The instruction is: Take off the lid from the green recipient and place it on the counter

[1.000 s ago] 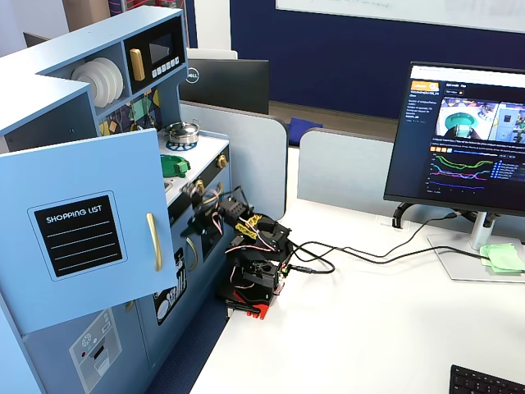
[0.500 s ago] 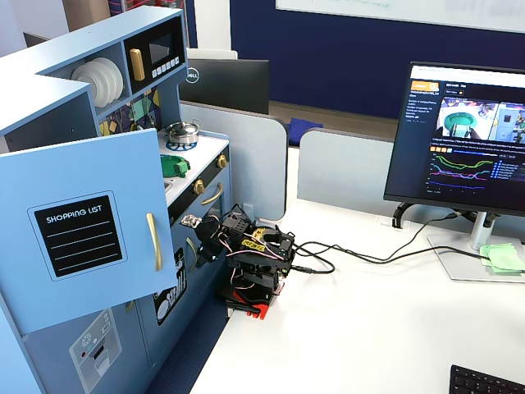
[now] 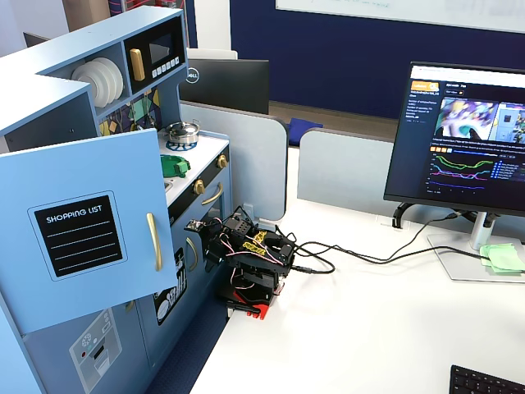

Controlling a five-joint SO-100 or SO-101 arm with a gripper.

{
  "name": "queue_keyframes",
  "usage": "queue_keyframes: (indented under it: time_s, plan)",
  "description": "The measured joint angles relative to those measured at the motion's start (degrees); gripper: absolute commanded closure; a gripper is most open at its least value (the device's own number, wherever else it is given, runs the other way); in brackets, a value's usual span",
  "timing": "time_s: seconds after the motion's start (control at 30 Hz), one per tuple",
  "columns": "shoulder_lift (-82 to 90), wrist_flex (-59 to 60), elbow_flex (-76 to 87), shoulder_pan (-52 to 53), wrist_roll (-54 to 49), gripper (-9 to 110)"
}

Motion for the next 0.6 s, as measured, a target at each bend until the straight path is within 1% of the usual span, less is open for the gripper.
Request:
queue_keyframes:
  time_s: [0.3, 0.6]
  plan:
    - [0.1, 0.2, -0.7, 1.6, 4.6, 101]
    - [0.1, 0.2, -1.0, 2.2, 5.3, 101]
